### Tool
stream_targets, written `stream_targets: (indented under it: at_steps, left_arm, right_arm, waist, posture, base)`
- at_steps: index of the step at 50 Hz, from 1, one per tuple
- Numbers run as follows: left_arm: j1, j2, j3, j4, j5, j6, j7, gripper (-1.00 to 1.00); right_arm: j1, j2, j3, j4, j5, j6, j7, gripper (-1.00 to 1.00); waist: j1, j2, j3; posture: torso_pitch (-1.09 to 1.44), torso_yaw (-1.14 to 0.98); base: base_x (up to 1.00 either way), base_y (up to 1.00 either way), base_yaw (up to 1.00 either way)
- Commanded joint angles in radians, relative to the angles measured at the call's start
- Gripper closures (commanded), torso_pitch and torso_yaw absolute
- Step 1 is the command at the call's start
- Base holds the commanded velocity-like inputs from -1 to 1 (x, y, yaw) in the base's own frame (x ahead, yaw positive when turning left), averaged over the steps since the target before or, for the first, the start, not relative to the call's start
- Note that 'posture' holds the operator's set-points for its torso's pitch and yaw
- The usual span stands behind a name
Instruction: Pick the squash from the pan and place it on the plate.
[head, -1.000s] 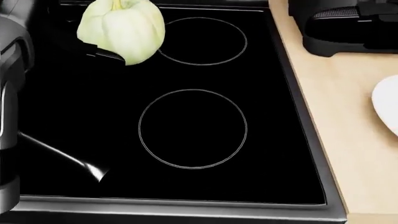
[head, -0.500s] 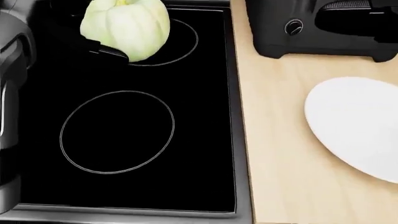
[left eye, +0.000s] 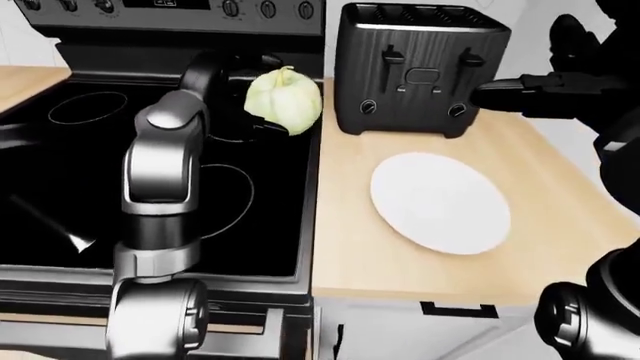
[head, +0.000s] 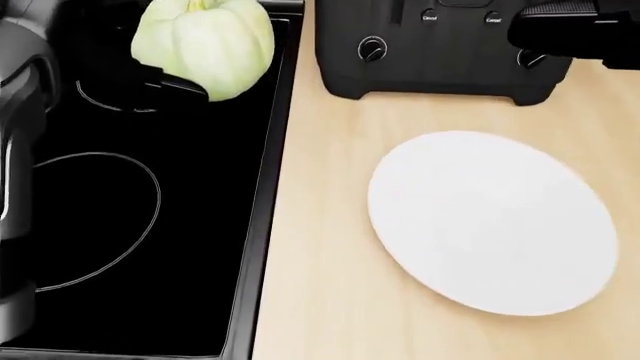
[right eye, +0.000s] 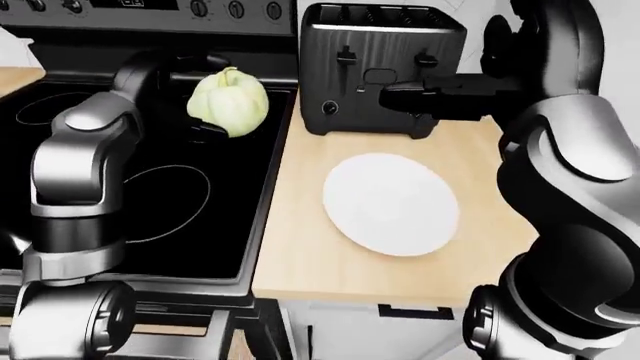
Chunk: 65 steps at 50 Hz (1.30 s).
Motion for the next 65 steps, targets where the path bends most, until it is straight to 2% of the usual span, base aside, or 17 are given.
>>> stream_targets:
  at_steps: [1,3,5,10,15,17,19,28,32,34,35,38,47,50,52,57,65]
  left_arm:
    - [-0.031,0.012,0.015,-0.035,-0.001,-0.035,0.011,0.22]
    - [-0.031,0.011,0.015,-0.036,-0.002,-0.035,0.011,0.22]
    - [-0.037,0.013,0.013,-0.037,-0.002,-0.029,0.010,0.22]
    - [-0.033,0.010,0.013,-0.035,-0.002,-0.035,0.012,0.22]
    - [-0.031,0.009,0.013,-0.036,-0.002,-0.035,0.013,0.23]
    - [-0.034,0.009,0.012,-0.034,-0.002,-0.034,0.013,0.22]
    - [-0.031,0.009,0.012,-0.036,-0.002,-0.035,0.013,0.23]
    - [-0.032,0.010,0.013,-0.038,-0.003,-0.033,0.012,0.23]
    - [-0.031,0.009,0.012,-0.039,-0.003,-0.033,0.013,0.23]
    - [-0.038,0.011,0.012,-0.036,-0.003,-0.030,0.012,0.24]
    - [-0.039,0.011,0.013,-0.030,-0.003,-0.035,0.012,0.24]
    - [-0.040,0.012,0.013,-0.029,-0.003,-0.035,0.011,0.24]
    - [-0.039,0.014,0.014,-0.035,-0.004,-0.030,0.009,0.25]
    - [-0.032,0.012,0.014,-0.039,-0.005,-0.033,0.011,0.25]
    - [-0.028,0.010,0.013,-0.044,-0.005,-0.031,0.011,0.25]
    - [-0.016,0.004,0.007,-0.087,-0.005,-0.011,0.005,0.25]
    - [0.023,-0.012,-0.007,-0.188,0.012,0.032,-0.019,0.24]
  right_arm:
    - [-0.026,-0.009,-0.008,-0.018,-0.002,-0.026,0.001,-1.00]
    - [-0.025,-0.009,-0.007,-0.017,-0.003,-0.026,0.001,-1.00]
    - [-0.024,-0.009,-0.007,-0.016,-0.005,-0.028,0.002,-1.00]
    - [-0.023,-0.010,-0.007,-0.016,-0.008,-0.030,0.005,-1.00]
    - [-0.025,-0.010,-0.008,-0.015,-0.009,-0.029,0.007,-1.00]
    - [-0.025,-0.011,-0.009,-0.015,-0.010,-0.029,0.008,-1.00]
    - [-0.026,-0.011,-0.010,-0.015,-0.009,-0.029,0.007,-1.00]
    - [-0.020,-0.011,-0.008,-0.016,-0.013,-0.036,0.009,-1.00]
    - [-0.021,-0.011,-0.006,-0.017,-0.015,-0.035,0.009,-1.00]
    - [-0.024,-0.008,-0.008,-0.017,-0.013,-0.030,0.008,-1.00]
    - [-0.024,-0.008,-0.008,-0.016,-0.014,-0.029,0.008,-1.00]
    - [-0.024,-0.008,-0.009,-0.014,-0.014,-0.030,0.009,-1.00]
    - [-0.026,-0.007,-0.011,-0.018,-0.013,-0.026,0.007,-1.00]
    - [-0.027,-0.008,-0.011,-0.019,-0.013,-0.026,0.006,-1.00]
    - [-0.025,-0.010,-0.012,-0.018,-0.013,-0.030,0.008,-1.00]
    - [-0.031,-0.011,-0.013,-0.018,-0.010,-0.025,0.005,-1.00]
    - [-0.025,-0.013,-0.010,-0.015,-0.011,-0.033,0.006,-1.00]
  waist:
    - [0.000,0.013,-0.029]
    - [0.003,-0.002,-0.035]
    - [-0.003,0.015,-0.039]
    - [-0.003,-0.017,-0.037]
    - [0.011,-0.129,-0.057]
    - [0.002,-0.112,-0.029]
    - [-0.015,-0.093,-0.044]
    - [-0.008,-0.074,0.010]
    - [-0.021,-0.010,-0.010]
    - [-0.016,-0.034,-0.003]
    - [-0.014,-0.031,-0.030]
    - [-0.013,0.014,-0.045]
    - [-0.003,-0.031,-0.037]
    - [0.025,-0.132,-0.013]
    - [0.019,-0.098,0.005]
    - [-0.001,-0.029,-0.017]
    - [-0.005,-0.055,-0.015]
  posture:
    - [0.00,0.00]
    - [0.00,0.00]
    - [0.00,0.00]
    - [0.00,0.00]
    - [0.00,0.00]
    - [0.00,0.00]
    - [0.00,0.00]
    - [0.00,0.00]
    - [0.00,0.00]
    - [0.00,0.00]
    - [0.00,0.00]
    - [0.00,0.00]
    - [0.00,0.00]
    - [0.00,0.00]
    - [0.00,0.00]
    - [0.00,0.00]
    - [0.00,0.00]
  base:
    - [0.00,-0.32,0.00]
    - [0.00,-0.32,0.00]
    - [0.00,-0.32,0.00]
    - [0.00,-0.32,0.00]
    - [0.00,-0.32,0.00]
    - [0.00,-0.29,0.00]
    - [0.00,-0.20,0.00]
    - [0.00,-0.01,0.00]
    - [0.00,0.00,0.00]
    - [0.00,0.00,0.00]
    - [0.00,-0.25,0.00]
    - [0.00,-0.38,0.00]
    - [0.00,-0.32,0.00]
    - [0.00,0.00,0.00]
    - [0.00,0.00,0.00]
    - [0.00,0.00,0.00]
    - [0.00,0.00,0.00]
